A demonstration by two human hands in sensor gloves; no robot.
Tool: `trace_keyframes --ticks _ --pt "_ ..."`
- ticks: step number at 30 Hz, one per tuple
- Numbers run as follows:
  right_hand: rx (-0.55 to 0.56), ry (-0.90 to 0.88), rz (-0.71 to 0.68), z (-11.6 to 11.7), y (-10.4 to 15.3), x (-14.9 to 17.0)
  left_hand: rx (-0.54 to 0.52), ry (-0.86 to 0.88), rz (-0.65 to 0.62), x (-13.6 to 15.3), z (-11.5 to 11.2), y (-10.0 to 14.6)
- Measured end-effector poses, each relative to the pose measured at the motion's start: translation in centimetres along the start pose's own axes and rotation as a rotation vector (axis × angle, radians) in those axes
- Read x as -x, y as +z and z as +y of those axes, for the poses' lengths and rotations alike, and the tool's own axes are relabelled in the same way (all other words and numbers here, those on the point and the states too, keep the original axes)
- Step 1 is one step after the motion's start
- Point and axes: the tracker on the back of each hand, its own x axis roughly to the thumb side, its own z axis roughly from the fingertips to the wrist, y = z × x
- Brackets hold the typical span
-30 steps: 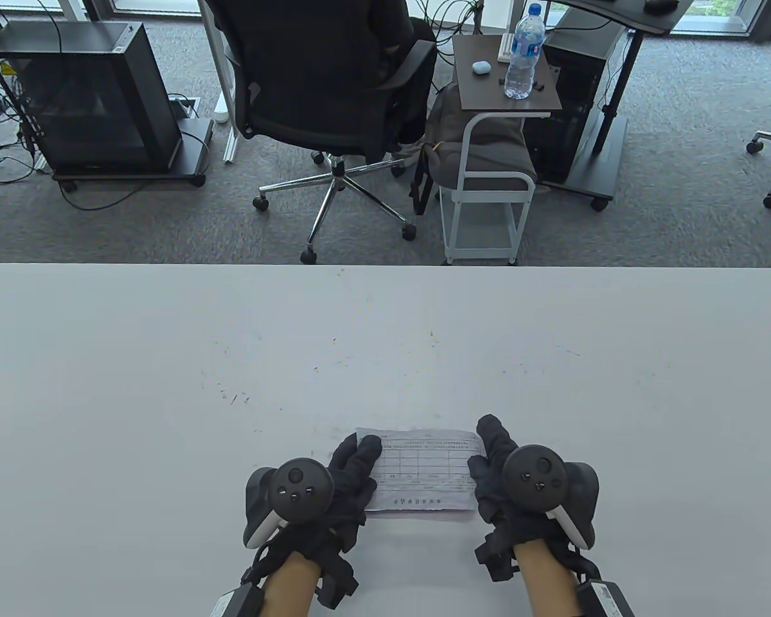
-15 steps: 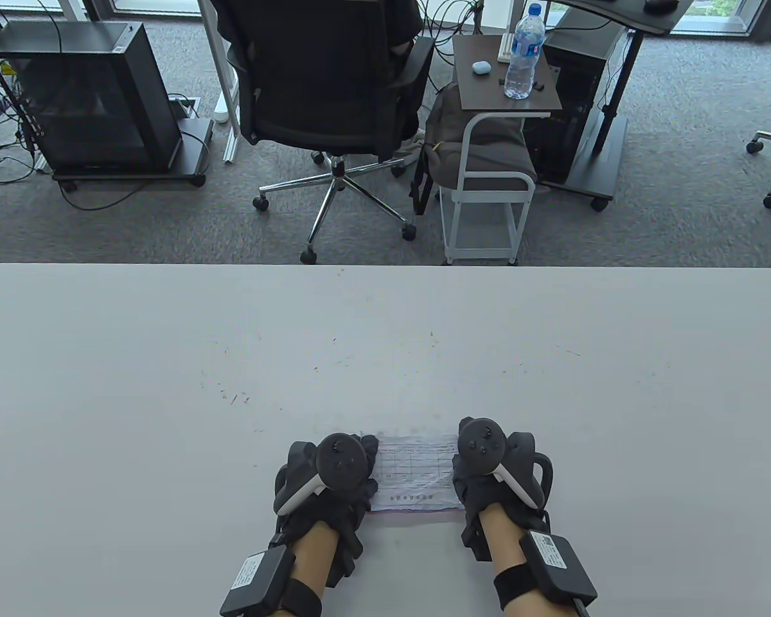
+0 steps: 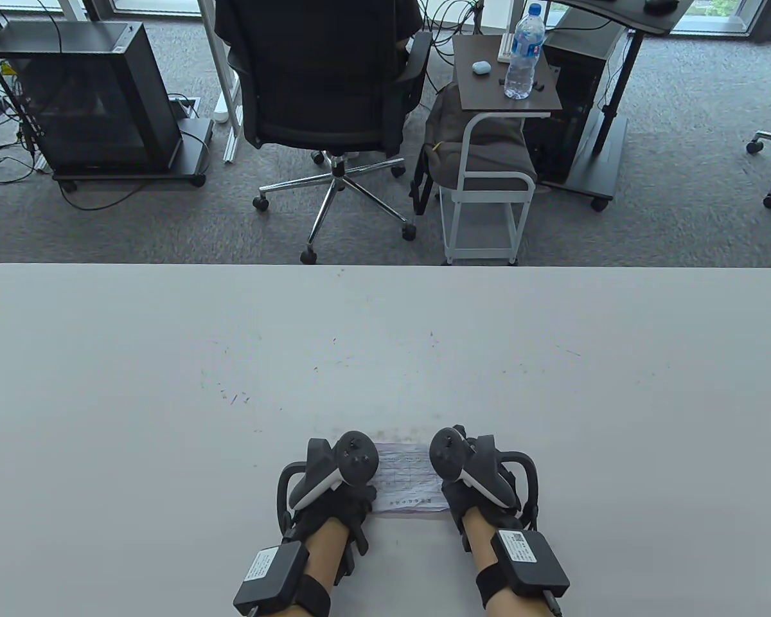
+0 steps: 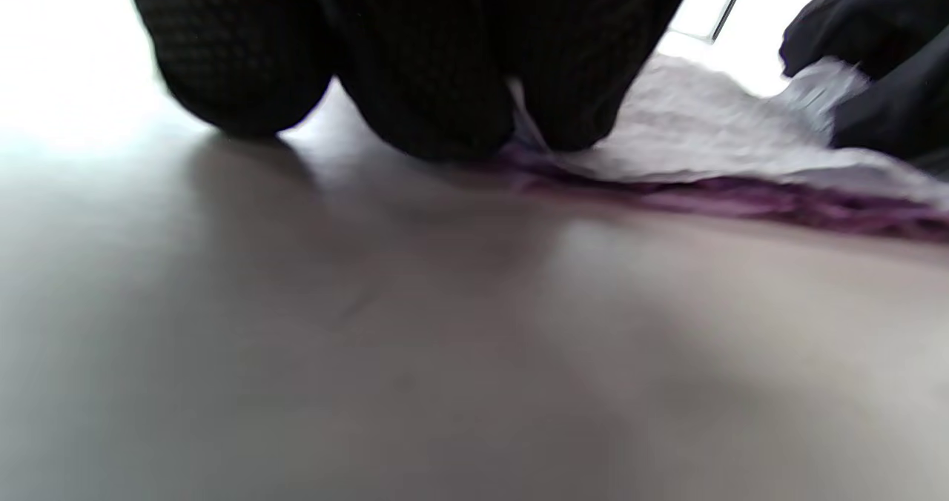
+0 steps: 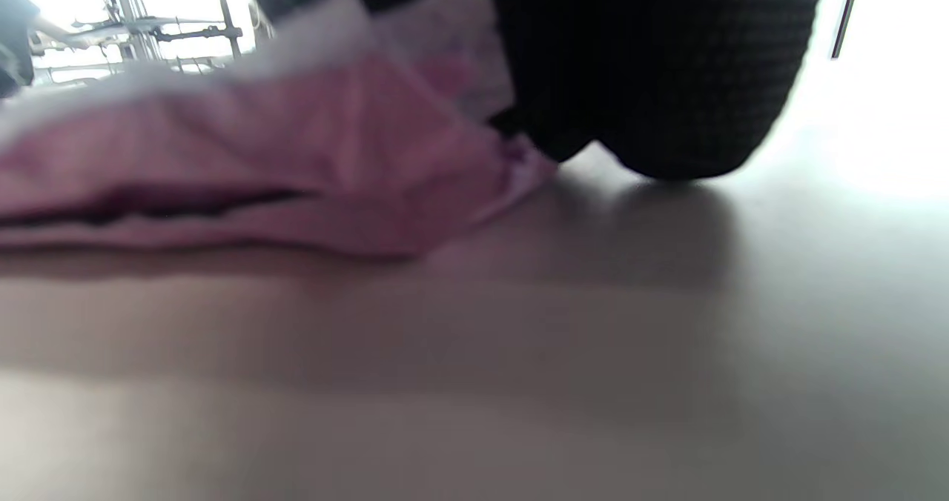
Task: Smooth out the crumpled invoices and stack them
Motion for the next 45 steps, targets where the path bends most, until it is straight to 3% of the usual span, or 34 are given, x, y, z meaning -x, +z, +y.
trace_keyframes --ticks 4,7,12,17,20,22,24,28,31,39,45 --pt "0.001 0.116 0.043 -0.4 0.3 -0.1 -0.02 -0.031 0.009 0.7 0.2 0.4" --pt "-0.028 0.105 0.057 -0.8 0.4 0.7 -0.038 0.013 0.006 1.5 0.5 0.8" --pt "0.007 -0.271 0.158 -2.9 1.6 4.6 -0.115 0.24 -0.018 3.6 1.7 2.0" --pt "-0.052 -0.782 0.231 -1.5 3.8 7.0 -0.117 0.645 -0.01 5.3 1.0 2.5" --pt "-0.04 -0.898 0.22 -0.4 4.4 6.9 -0.125 0.744 -0.006 5.4 0.3 2.5" --pt "-0.008 -0.872 0.17 -0.4 4.2 6.5 -0.104 0.77 -0.01 5.4 0.0 2.4" --pt "-0.058 -0.819 0.133 -0.7 4.1 6.3 -0.111 0.794 -0.009 5.3 0.0 2.3" --pt "-0.007 -0.791 0.107 -0.5 4.1 5.7 -0.079 0.794 -0.042 4.8 -0.3 2.1" --pt "-0.046 -0.835 0.061 -0.4 4.0 5.3 -0.061 0.798 -0.063 4.2 -0.4 1.8" --pt "-0.019 -0.863 0.134 -0.5 3.8 7.3 -0.116 0.807 -0.036 5.0 -0.3 2.0" --pt "-0.013 -0.872 0.09 -0.2 3.6 6.3 -0.079 0.851 -0.058 4.6 -0.6 1.8"
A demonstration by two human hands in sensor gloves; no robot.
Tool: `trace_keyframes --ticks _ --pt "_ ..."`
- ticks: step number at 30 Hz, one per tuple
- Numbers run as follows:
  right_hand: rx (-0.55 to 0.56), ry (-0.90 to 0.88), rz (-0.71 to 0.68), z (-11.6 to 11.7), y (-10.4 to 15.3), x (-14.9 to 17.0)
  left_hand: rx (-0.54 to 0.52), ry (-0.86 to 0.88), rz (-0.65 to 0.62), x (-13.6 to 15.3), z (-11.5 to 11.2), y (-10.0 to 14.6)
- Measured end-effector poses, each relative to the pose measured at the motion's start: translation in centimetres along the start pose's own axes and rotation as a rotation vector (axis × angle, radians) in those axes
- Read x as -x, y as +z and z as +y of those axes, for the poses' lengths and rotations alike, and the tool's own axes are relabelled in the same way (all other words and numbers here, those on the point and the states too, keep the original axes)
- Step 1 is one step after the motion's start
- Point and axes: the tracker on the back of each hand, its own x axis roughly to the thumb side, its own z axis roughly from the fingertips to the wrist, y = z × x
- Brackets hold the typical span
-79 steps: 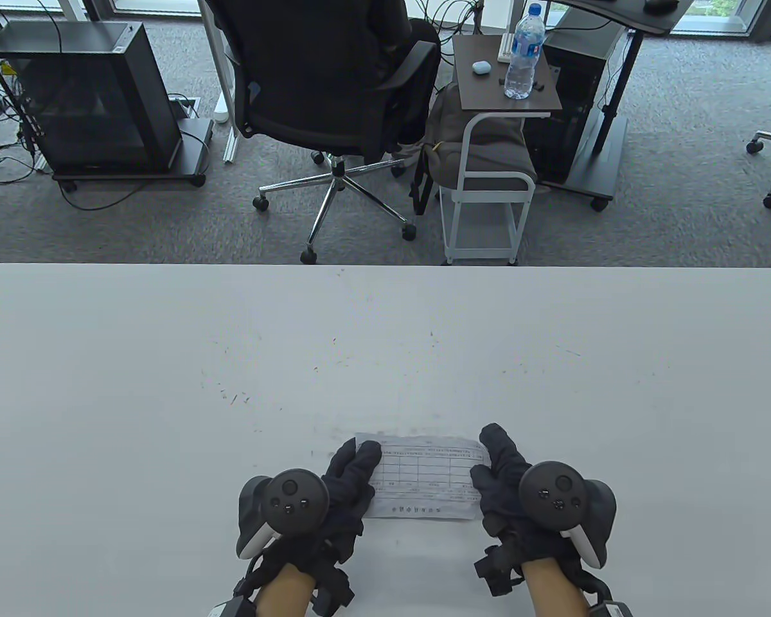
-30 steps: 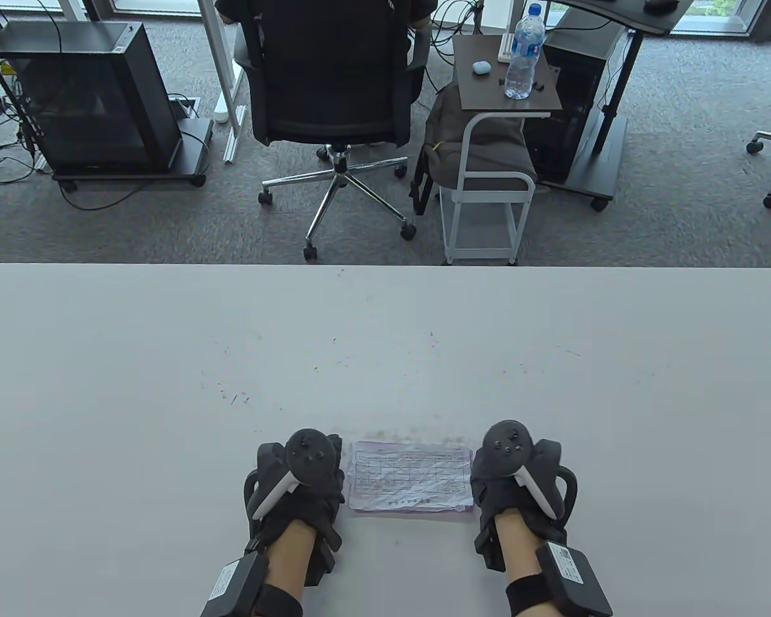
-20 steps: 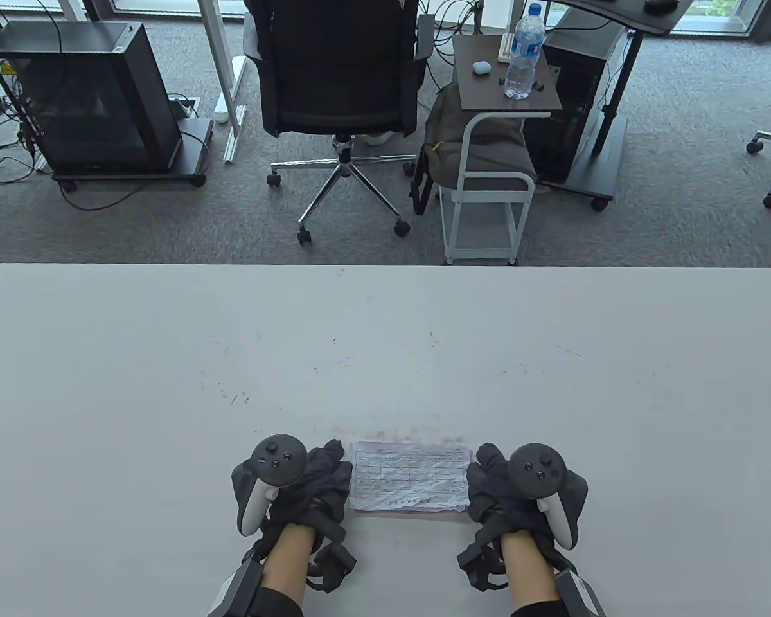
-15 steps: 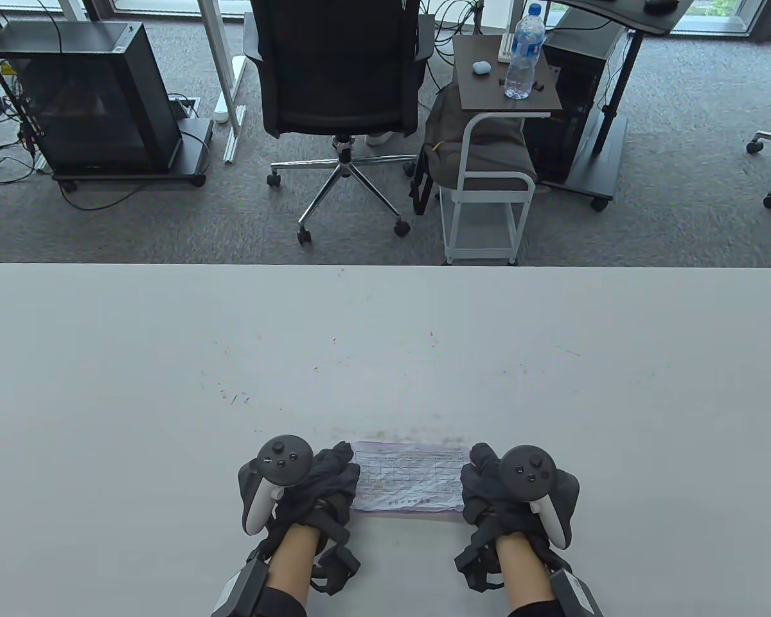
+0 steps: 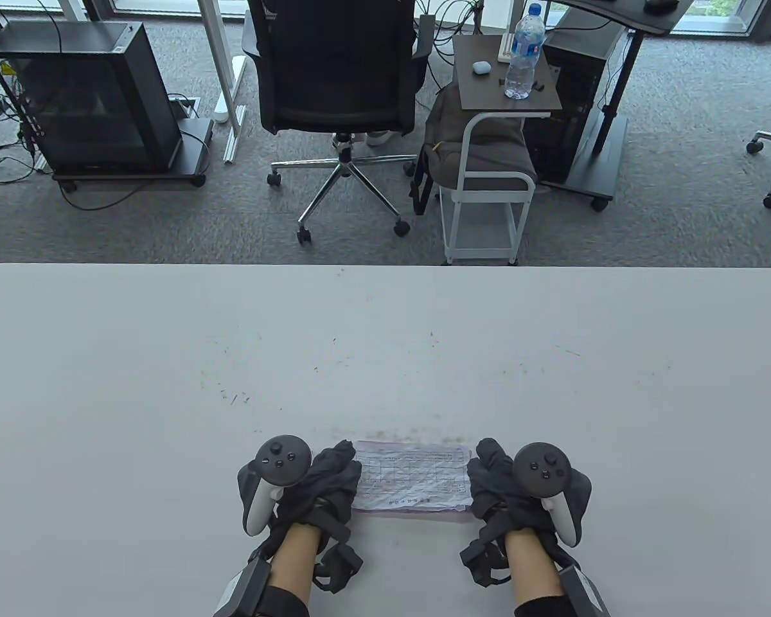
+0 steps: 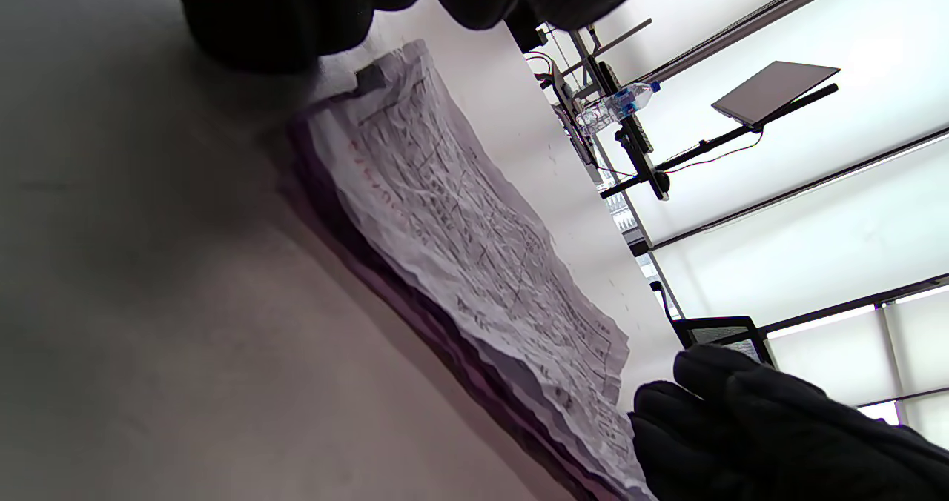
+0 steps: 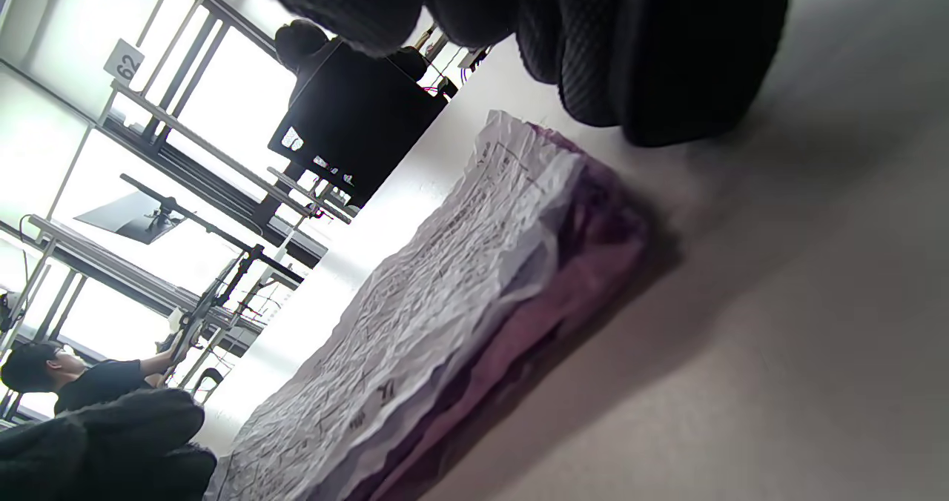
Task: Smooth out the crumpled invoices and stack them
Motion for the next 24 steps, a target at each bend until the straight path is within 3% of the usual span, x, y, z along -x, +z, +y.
trace_keyframes --ticks 19,24 --pt "-0.008 0.06 -0.035 0.5 0.0 -0.4 0.051 0.17 -0.039 0.9 0.4 0.2" --pt "0.024 0.091 -0.012 -1.0 0.0 0.8 -0.048 0.028 -0.258 -0.9 1.6 0.8"
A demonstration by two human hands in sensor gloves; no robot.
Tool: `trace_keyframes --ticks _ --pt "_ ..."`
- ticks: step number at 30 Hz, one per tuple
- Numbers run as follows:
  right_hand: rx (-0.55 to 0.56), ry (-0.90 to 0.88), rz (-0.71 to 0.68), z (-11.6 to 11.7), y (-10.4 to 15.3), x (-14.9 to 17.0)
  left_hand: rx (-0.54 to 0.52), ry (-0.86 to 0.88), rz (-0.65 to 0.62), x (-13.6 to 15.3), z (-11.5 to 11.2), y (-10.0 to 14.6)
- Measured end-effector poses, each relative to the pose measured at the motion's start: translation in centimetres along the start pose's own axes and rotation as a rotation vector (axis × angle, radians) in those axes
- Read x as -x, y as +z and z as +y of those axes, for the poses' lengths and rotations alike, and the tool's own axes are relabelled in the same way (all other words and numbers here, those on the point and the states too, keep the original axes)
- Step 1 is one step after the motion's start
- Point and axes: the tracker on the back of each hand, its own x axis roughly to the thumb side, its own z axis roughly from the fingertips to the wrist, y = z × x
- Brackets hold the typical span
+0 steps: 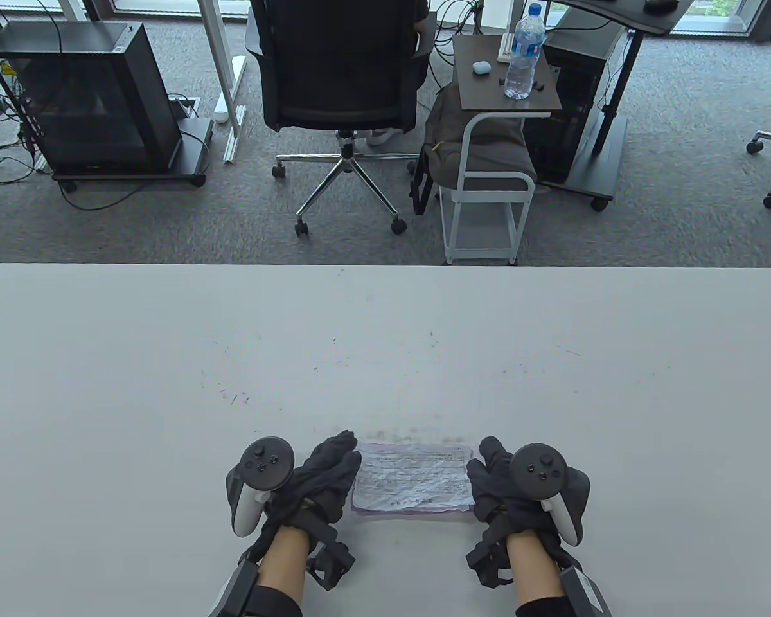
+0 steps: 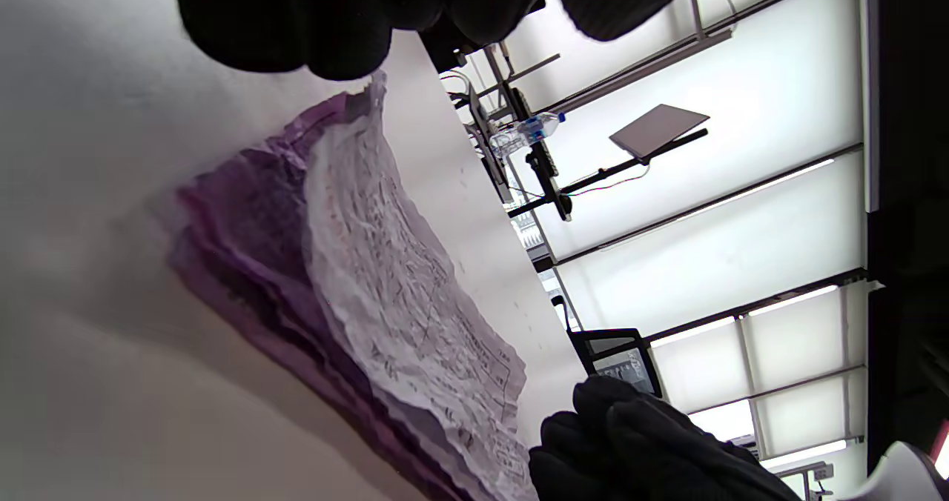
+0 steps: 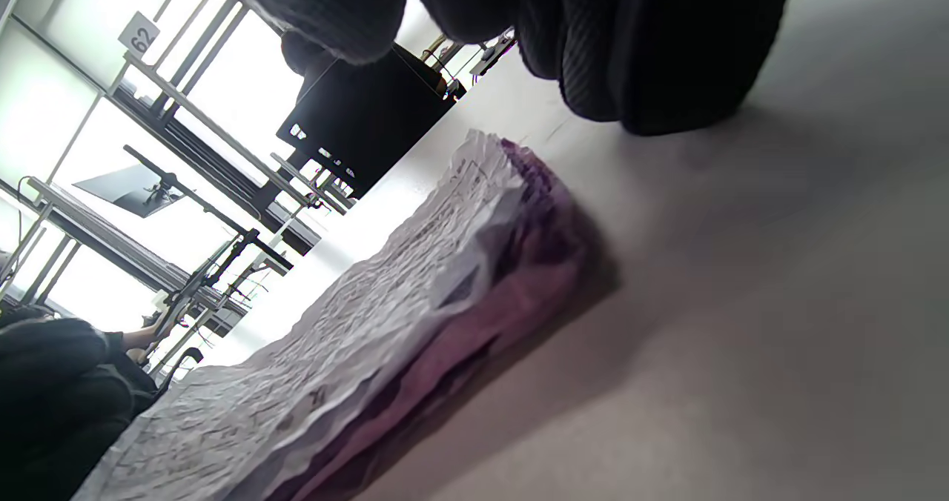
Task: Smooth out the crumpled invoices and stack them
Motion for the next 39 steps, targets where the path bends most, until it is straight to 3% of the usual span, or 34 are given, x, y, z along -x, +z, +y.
trace_keyframes --ticks 2,4,7,10,11,12,15,18,22,26,31,36,39 --pt "0.007 0.001 0.012 -0.4 0.0 0.3 0.041 -0.066 -0.104 -1.4 -0.2 -0.1" --pt "0.017 0.017 0.022 -0.6 -0.1 0.3 0.155 -0.103 -0.188 -3.1 -1.3 -0.3" --pt "0.01 0.112 -0.004 -1.0 -0.7 -1.1 0.416 -0.141 -0.208 -4.8 -3.8 -0.5" --pt "-0.011 0.295 -0.12 -1.6 -1.9 -3.8 0.561 -0.215 -0.231 -6.9 -5.4 -0.1" --pt "-0.019 0.376 -0.17 -1.6 -2.3 -4.9 0.556 -0.309 -0.239 -8.3 -5.4 0.2" --pt "-0.066 0.444 -0.211 -1.3 -2.8 -6.0 0.486 -0.424 -0.262 -9.4 -5.0 0.3" --pt "-0.202 0.618 -0.245 0.0 -3.5 -7.2 0.33 -0.573 -0.263 -9.9 -3.8 0.3" --pt "-0.215 0.742 -0.251 1.2 -4.0 -7.8 0.364 -0.532 -0.129 -7.7 -2.7 0.0" --pt "-0.228 0.7 -0.309 1.9 -4.9 -9.5 0.254 -0.544 -0.131 -6.8 -0.9 0.1" --pt "-0.326 0.679 -0.373 3.2 -5.9 -11.6 0.322 -0.539 -0.133 -8.0 -0.8 0.2" --pt "-0.397 0.816 -0.358 5.6 -6.3 -12.1 0.413 -0.45 -0.027 -5.4 -1.5 -0.3" --pt "-0.406 0.903 -0.356 6.7 -6.4 -11.2 0.323 -0.448 0.023 -4.3 -0.2 -0.3" --pt "-0.41 0.943 -0.374 7.3 -6.5 -10.8 0.167 -0.475 -0.002 -4.8 1.2 0.2"
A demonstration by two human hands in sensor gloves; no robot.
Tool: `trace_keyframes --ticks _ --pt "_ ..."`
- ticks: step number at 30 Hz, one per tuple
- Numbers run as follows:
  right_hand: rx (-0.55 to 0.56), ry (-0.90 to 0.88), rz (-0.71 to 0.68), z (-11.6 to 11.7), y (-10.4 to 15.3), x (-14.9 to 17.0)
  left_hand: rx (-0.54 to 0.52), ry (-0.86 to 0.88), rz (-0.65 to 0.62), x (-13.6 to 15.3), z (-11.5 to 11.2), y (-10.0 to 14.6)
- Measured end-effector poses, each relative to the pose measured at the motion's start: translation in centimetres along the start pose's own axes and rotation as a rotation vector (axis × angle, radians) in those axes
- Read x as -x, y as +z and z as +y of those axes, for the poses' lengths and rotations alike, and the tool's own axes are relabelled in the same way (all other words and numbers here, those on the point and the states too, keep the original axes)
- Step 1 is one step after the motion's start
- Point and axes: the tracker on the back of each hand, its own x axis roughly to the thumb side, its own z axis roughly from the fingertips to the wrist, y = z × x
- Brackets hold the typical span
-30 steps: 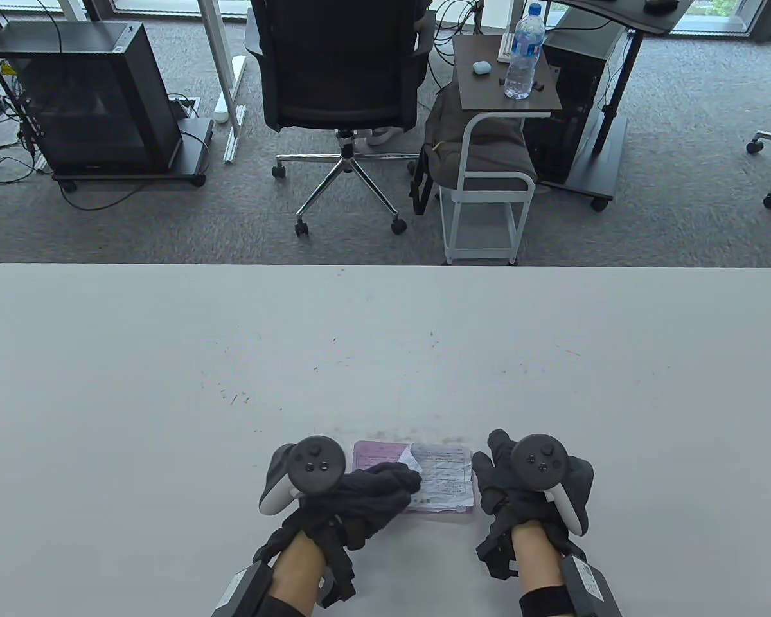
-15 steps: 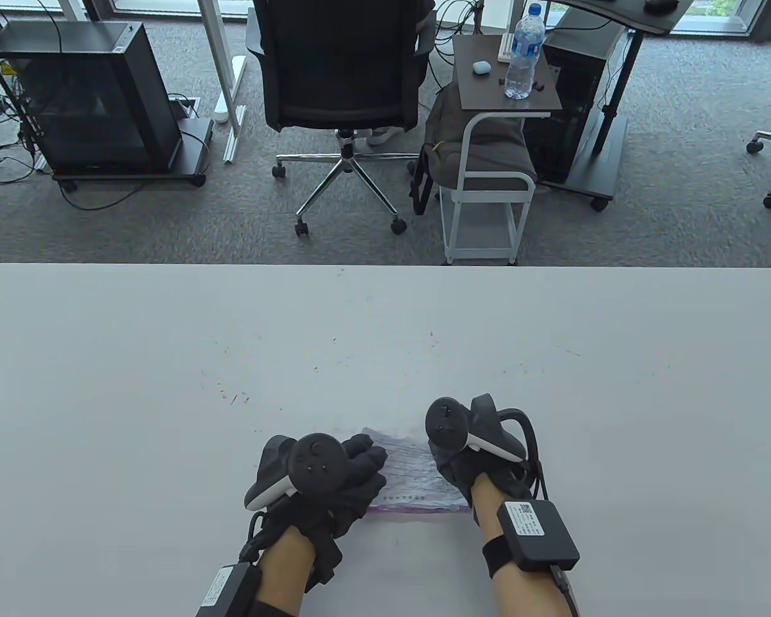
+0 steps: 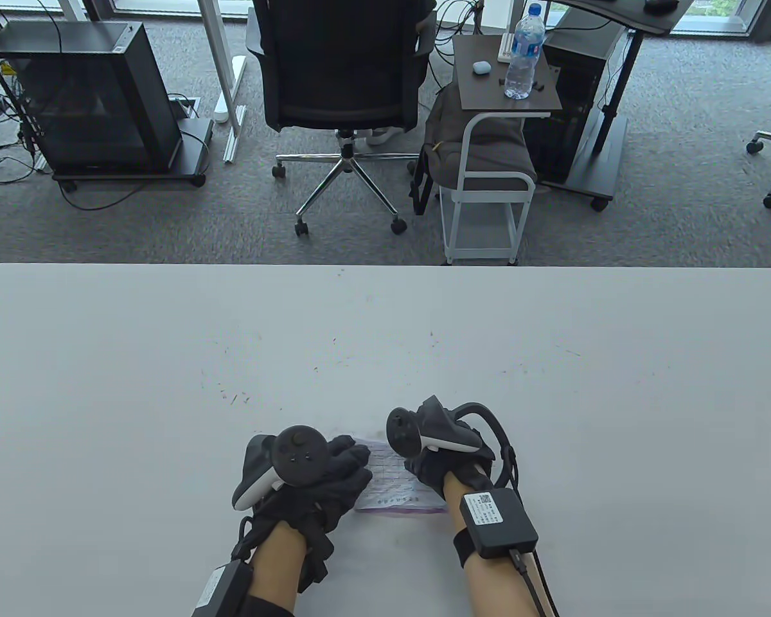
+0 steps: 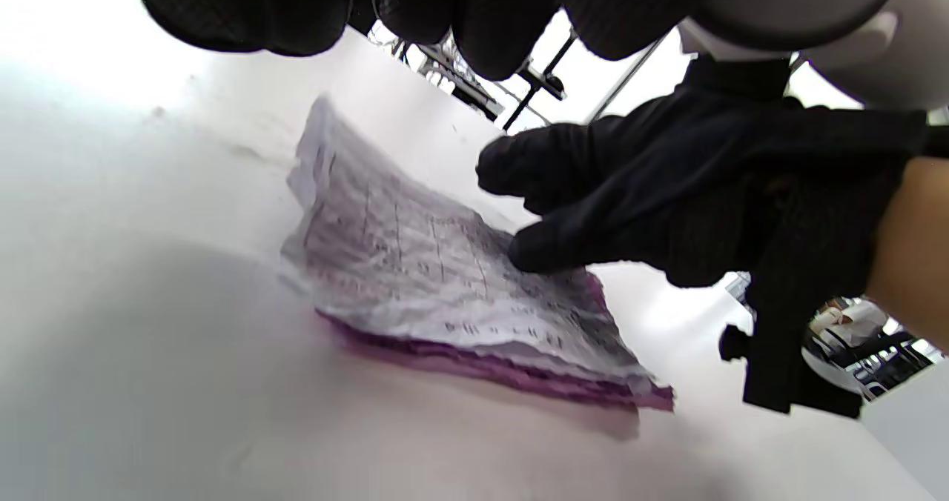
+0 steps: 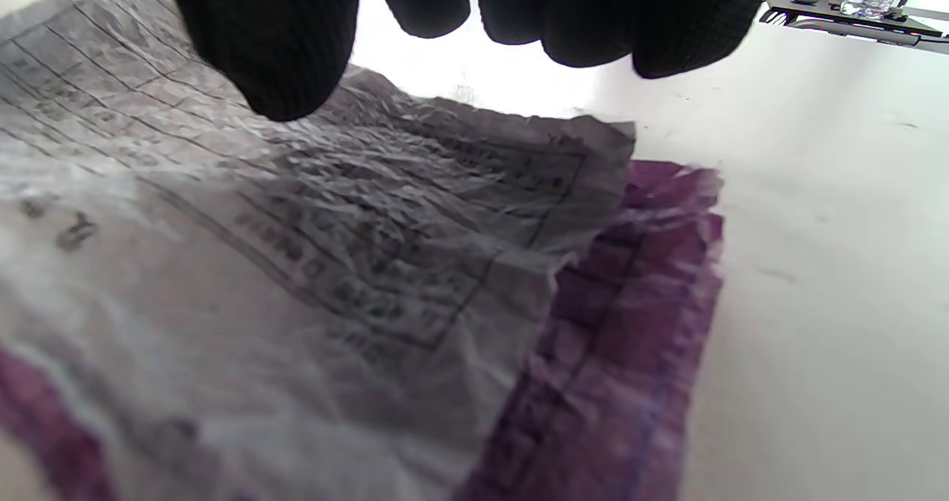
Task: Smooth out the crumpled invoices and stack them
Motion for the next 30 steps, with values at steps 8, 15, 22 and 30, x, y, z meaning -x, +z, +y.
trace_keyframes --ticks 8,15,22,30 --pt "0.041 -0.067 0.072 0.3 0.9 1.3 -0.039 0.157 0.11 2.8 -0.5 0.0" --pt "0.083 -0.505 0.414 1.3 4.9 6.2 -0.052 0.202 0.191 4.3 -2.5 -1.4" --pt "0.101 -0.607 0.386 2.6 5.8 5.9 -0.022 0.258 0.197 3.8 -3.8 -2.4" --pt "0.116 -0.632 0.38 2.4 6.2 6.4 -0.096 0.339 0.209 4.8 -3.2 -1.7"
